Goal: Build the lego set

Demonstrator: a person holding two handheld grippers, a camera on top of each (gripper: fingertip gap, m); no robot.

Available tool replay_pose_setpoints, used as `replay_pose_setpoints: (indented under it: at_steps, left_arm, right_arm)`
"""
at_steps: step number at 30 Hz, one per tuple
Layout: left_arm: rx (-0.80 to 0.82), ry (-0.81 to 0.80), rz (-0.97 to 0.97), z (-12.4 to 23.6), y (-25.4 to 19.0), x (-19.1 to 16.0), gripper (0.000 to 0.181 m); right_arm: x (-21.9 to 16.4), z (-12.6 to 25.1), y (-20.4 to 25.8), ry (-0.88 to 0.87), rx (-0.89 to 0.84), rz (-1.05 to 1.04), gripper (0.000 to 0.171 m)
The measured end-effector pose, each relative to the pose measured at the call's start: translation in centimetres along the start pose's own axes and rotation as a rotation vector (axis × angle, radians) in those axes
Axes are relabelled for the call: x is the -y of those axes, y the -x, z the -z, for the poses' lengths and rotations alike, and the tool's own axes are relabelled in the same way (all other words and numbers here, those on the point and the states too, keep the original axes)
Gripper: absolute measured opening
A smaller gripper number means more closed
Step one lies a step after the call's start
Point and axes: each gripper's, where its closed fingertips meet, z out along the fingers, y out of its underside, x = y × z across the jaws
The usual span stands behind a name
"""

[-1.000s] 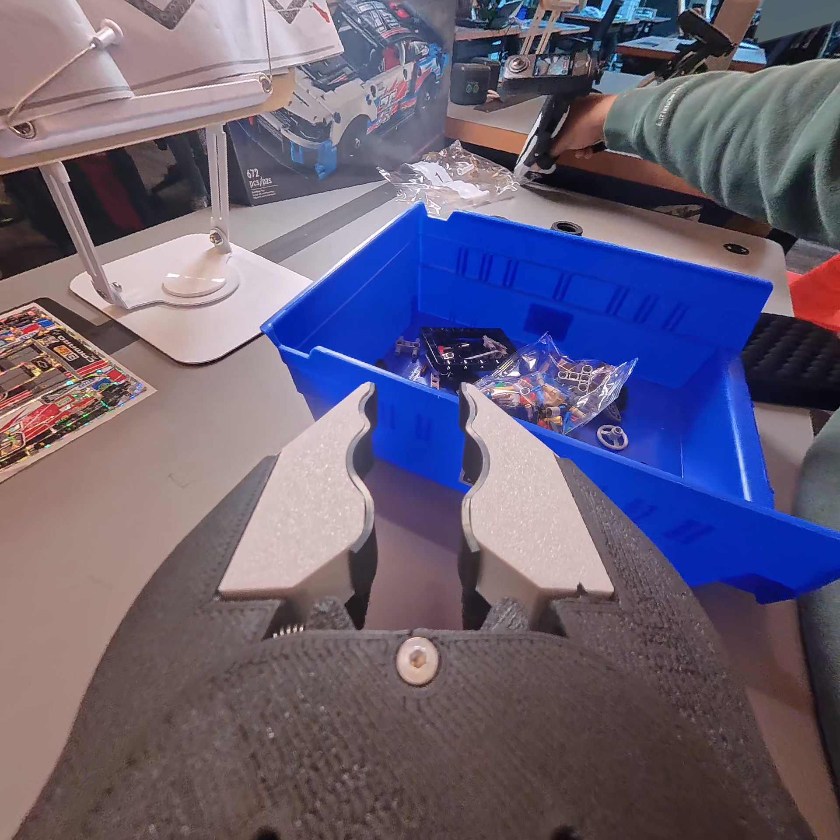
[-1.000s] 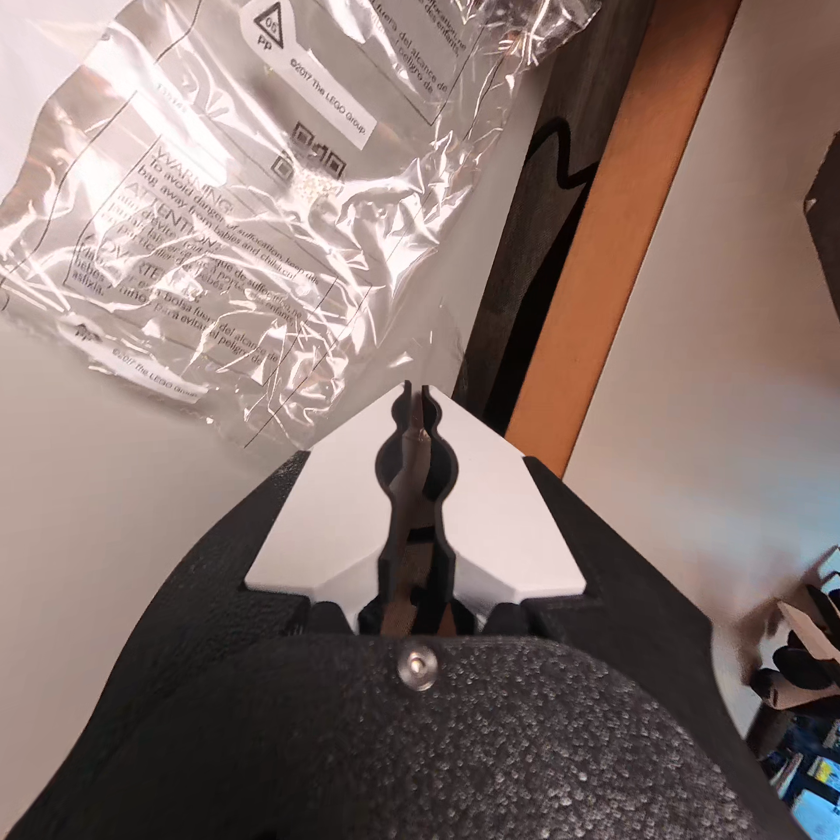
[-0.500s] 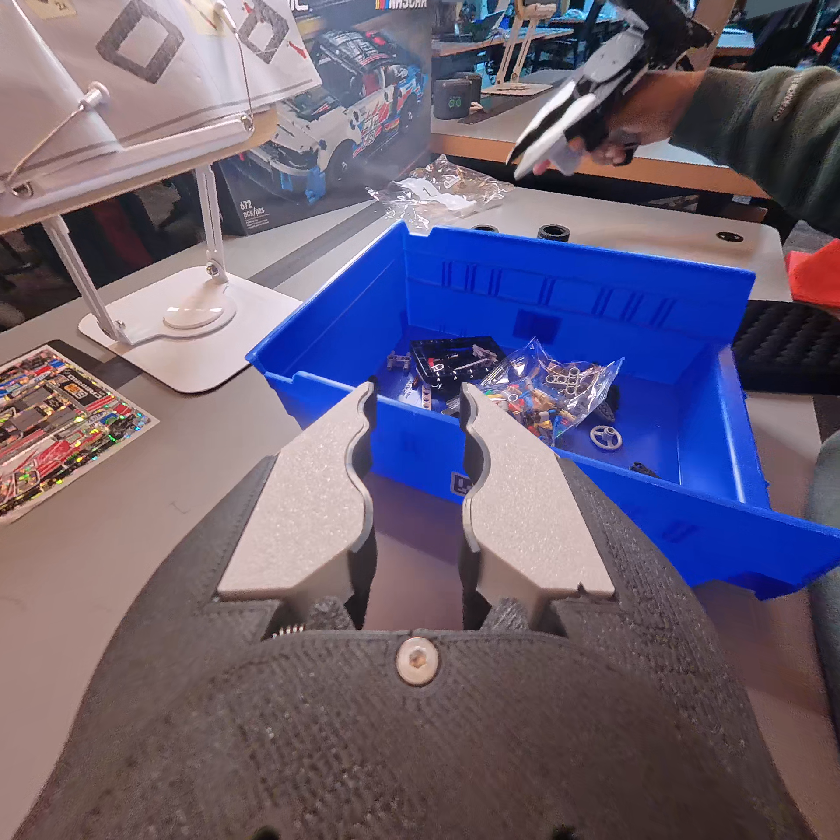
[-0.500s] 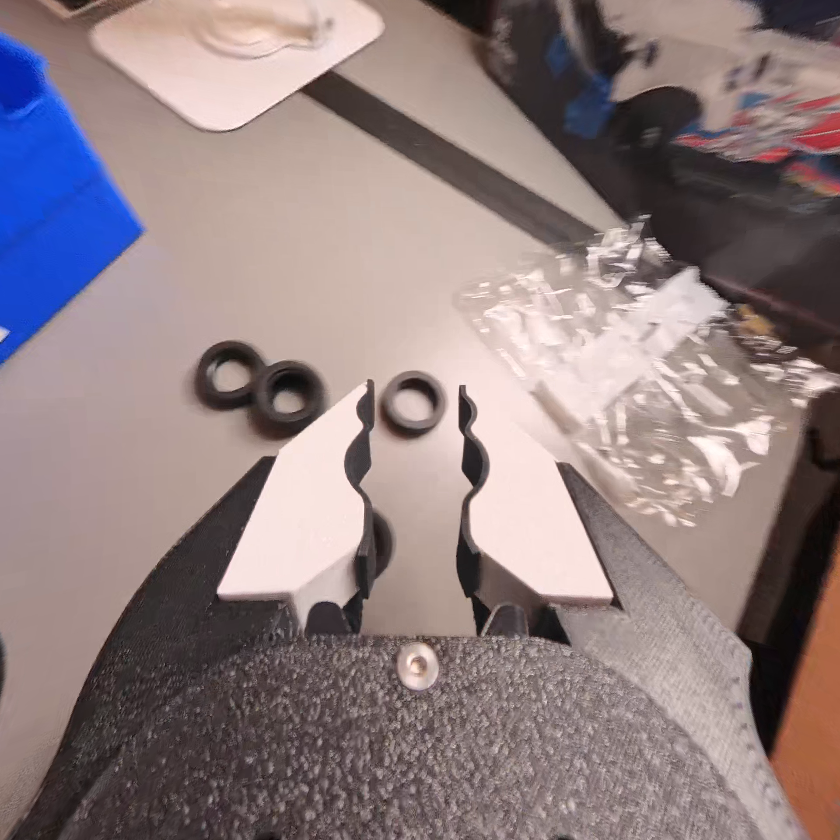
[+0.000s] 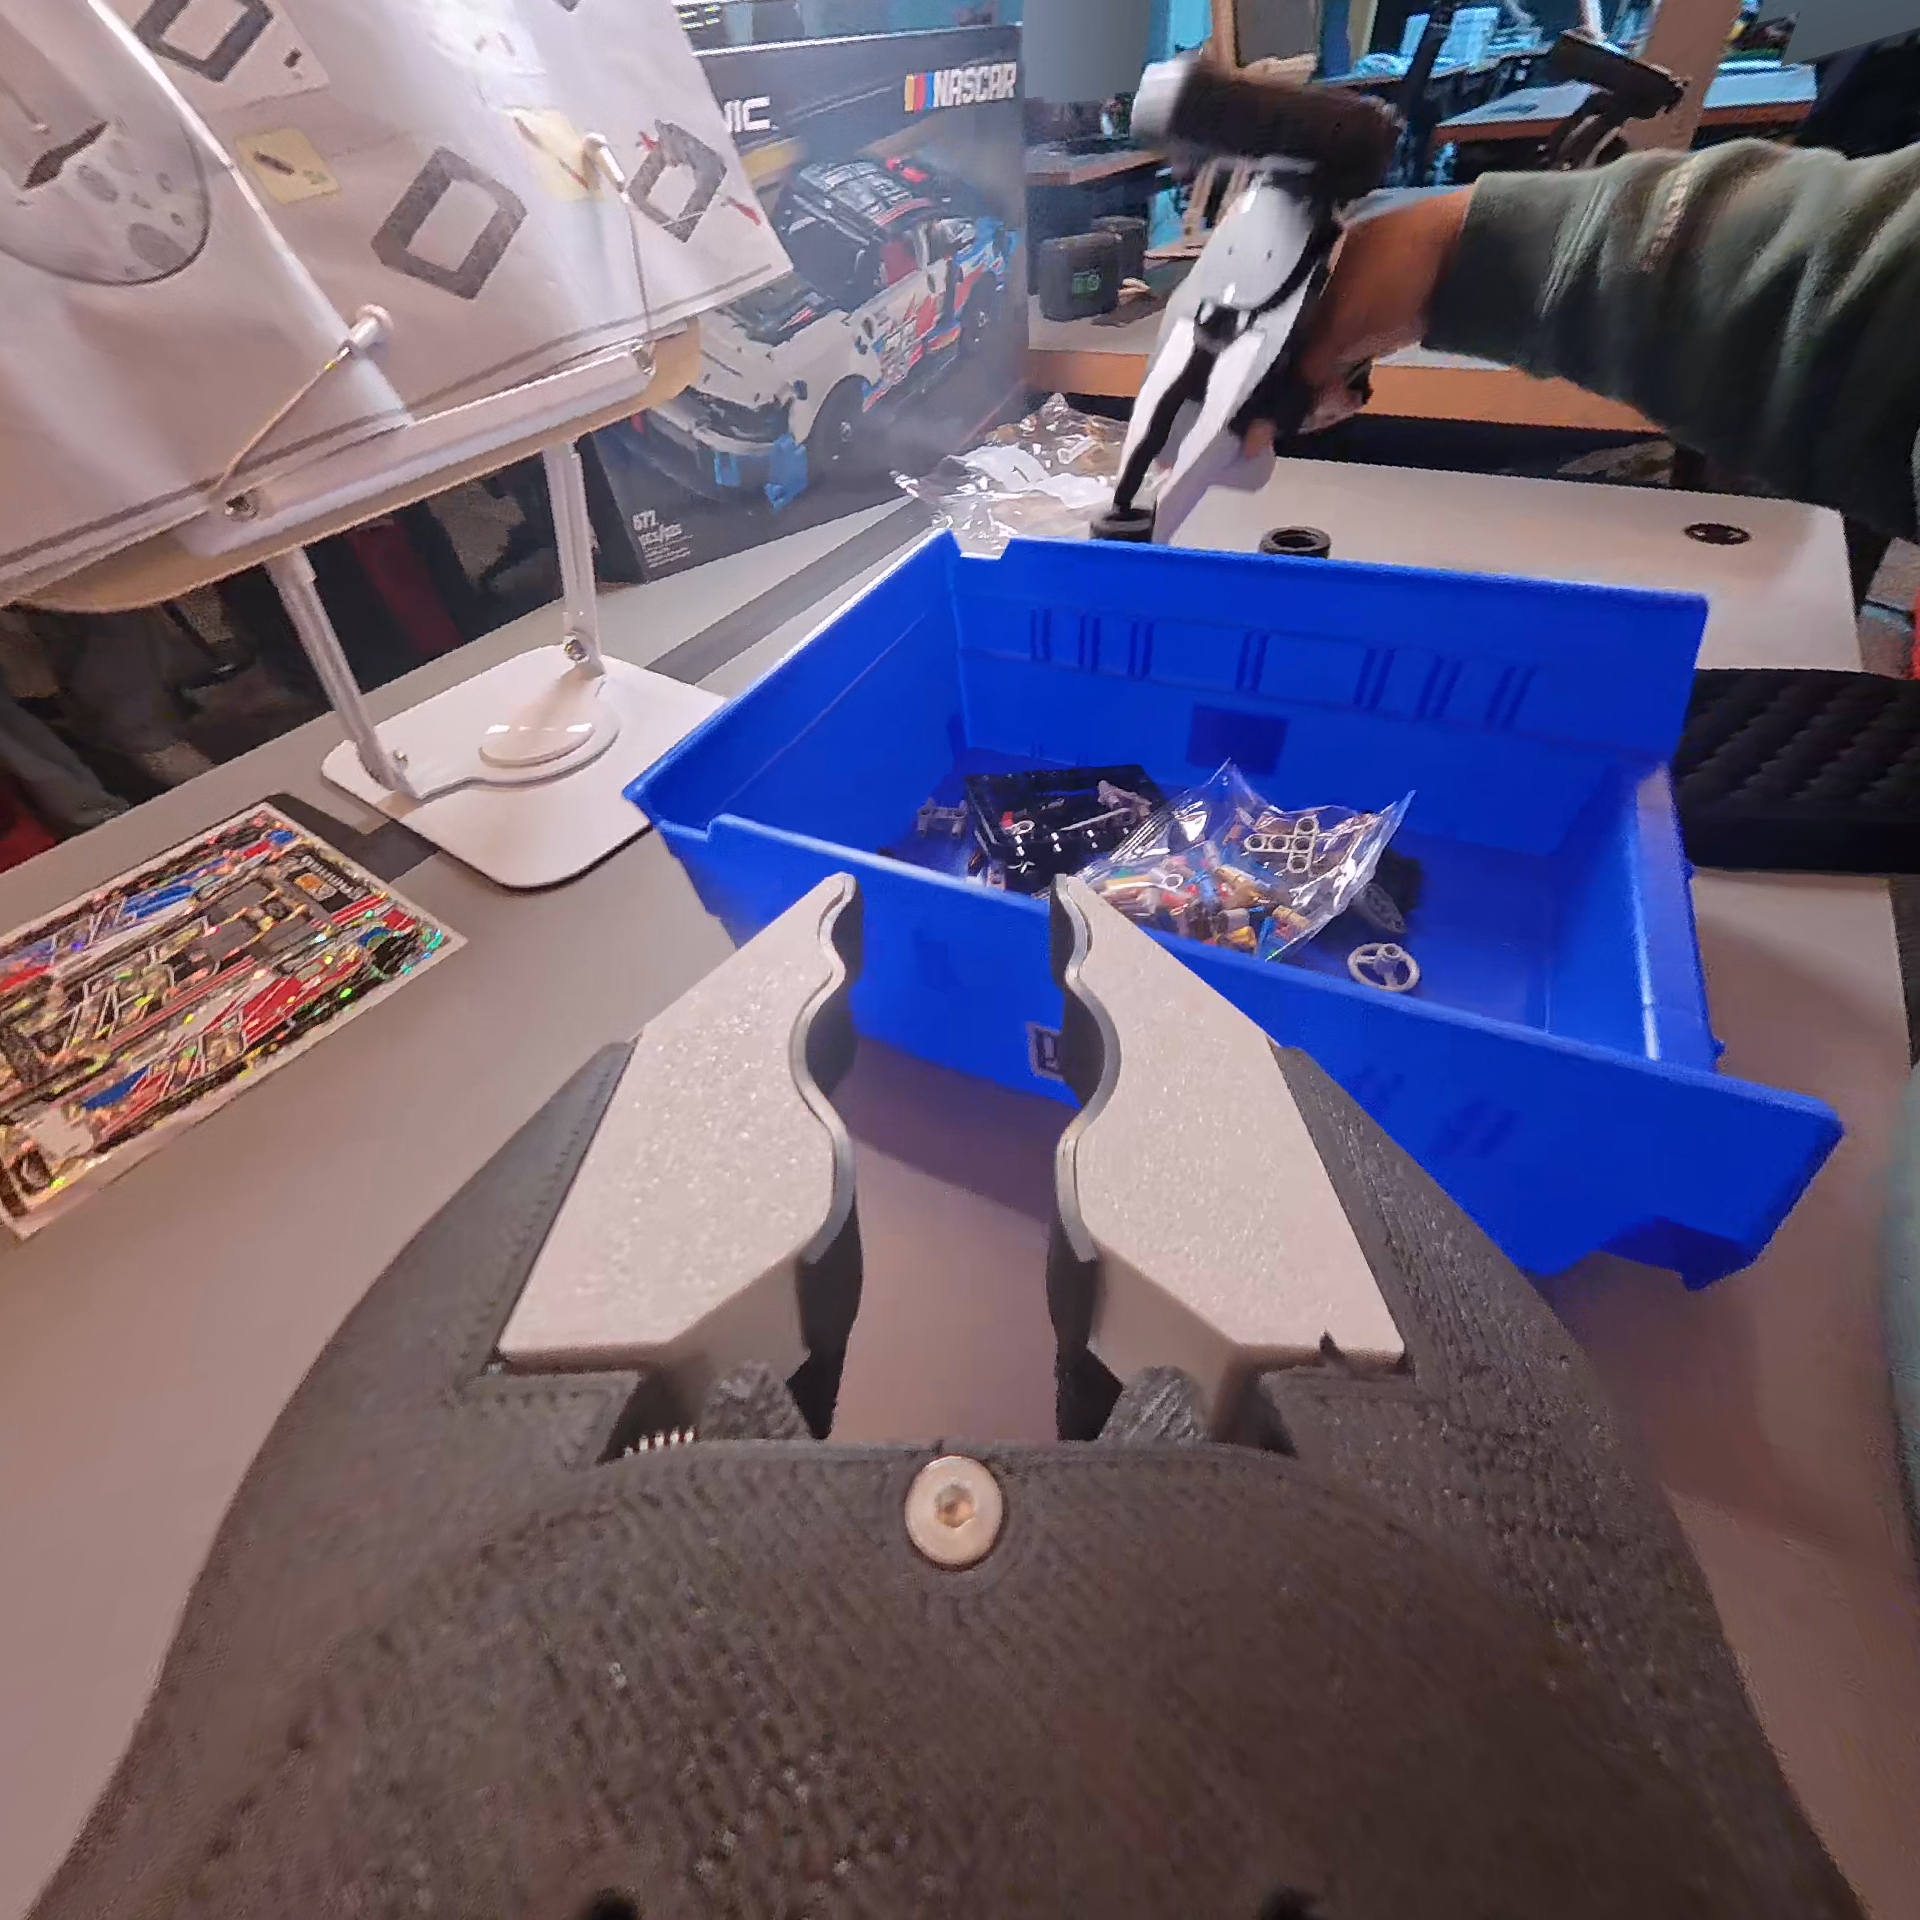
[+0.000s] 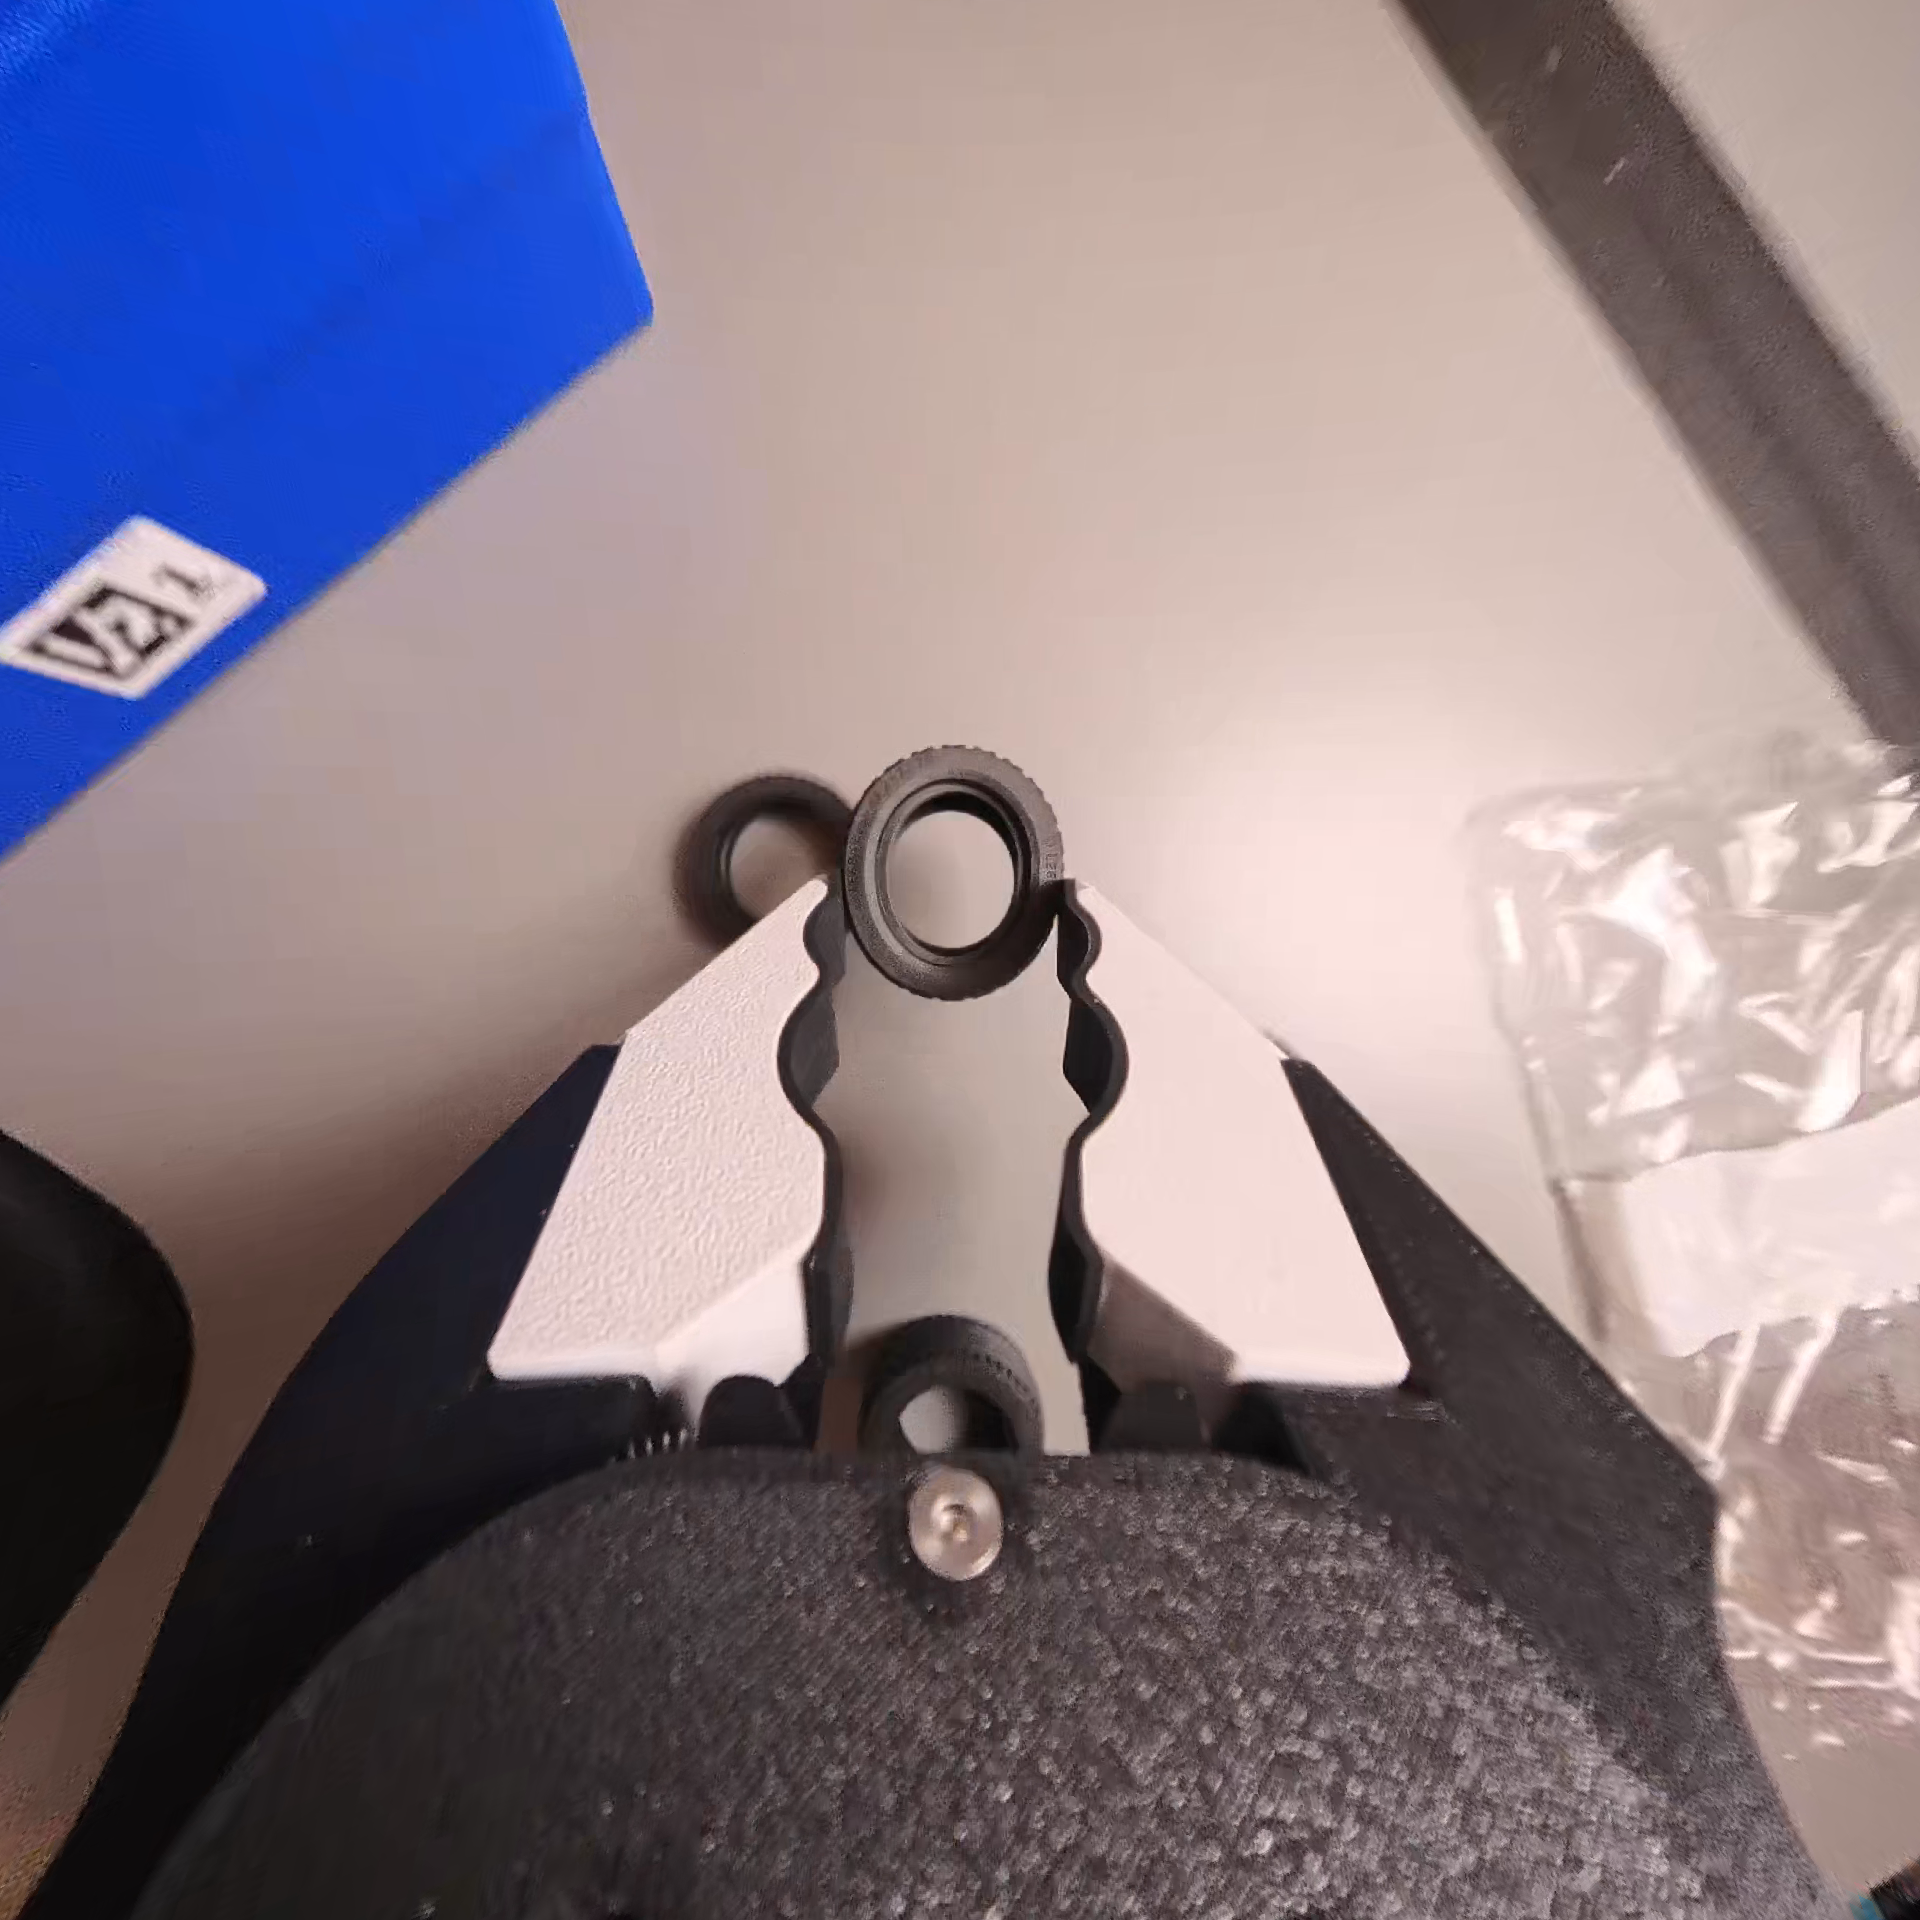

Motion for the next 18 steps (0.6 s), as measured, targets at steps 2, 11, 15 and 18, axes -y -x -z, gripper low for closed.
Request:
replay_pose_setpoints:
  at_steps: [2,11,15,18]
  left_arm:
    - [0.010,-0.007,0.022,0.1,0.5,-0.6,0.032]
    - [0.065,-0.016,0.041,-1.2,1.8,-2.7,0.036]
    - [0.113,-0.005,0.012,-1.0,2.5,-3.5,0.036]
    - [0.127,0.019,0.004,-1.0,3.1,-4.2,0.037]
  right_arm:
    - [3.3,0.9,-1.3,-0.083,-0.044,-0.003,0.038]
    - [14.9,-8.1,-8.2,-0.163,-0.191,-0.074,0.040]
    - [15.9,-13.1,-9.6,-0.099,-0.174,-0.075,0.040]
    - [16.0,-14.7,-10.3,-0.076,-0.184,-0.079,0.041]
